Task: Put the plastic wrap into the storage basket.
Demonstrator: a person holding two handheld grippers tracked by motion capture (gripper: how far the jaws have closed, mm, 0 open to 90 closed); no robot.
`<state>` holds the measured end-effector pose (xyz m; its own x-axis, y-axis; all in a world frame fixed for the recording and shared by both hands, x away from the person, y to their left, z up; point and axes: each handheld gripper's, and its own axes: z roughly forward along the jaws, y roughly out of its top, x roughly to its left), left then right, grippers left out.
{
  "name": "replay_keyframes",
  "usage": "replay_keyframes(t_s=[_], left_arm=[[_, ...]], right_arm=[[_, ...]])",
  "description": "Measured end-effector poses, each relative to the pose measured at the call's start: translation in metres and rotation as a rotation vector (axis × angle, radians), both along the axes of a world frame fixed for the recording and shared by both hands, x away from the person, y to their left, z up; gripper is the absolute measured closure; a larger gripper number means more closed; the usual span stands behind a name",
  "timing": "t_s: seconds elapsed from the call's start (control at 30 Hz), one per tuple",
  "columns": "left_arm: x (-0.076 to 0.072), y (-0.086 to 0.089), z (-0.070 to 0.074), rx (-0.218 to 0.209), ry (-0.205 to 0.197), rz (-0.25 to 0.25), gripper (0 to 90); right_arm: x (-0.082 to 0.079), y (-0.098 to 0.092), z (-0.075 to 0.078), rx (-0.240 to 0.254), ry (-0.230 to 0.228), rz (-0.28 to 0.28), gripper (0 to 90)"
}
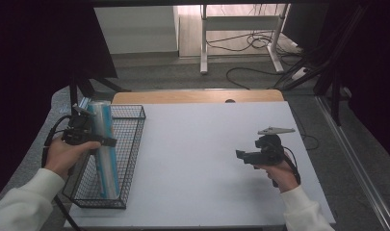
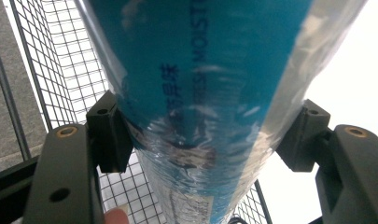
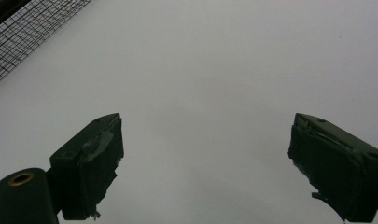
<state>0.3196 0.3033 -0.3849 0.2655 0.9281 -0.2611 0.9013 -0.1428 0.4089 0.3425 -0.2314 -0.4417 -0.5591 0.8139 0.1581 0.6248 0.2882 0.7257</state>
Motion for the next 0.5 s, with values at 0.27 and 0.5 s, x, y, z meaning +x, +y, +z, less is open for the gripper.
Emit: replay_keyframes(t_s=[0.27, 0.5], left_arm=[[0.028, 0.001, -0.024, -0.038, -0.002, 0.1, 31.8], [0.057, -0.011, -0.053, -0.027, 0.041, 0.125, 31.8]], right_arm=[[0.001, 0.0, 0.0, -0.003, -0.001, -0.001, 10.6], [0.003, -0.004, 0.0, -0.001, -0.003, -0.015, 10.6]])
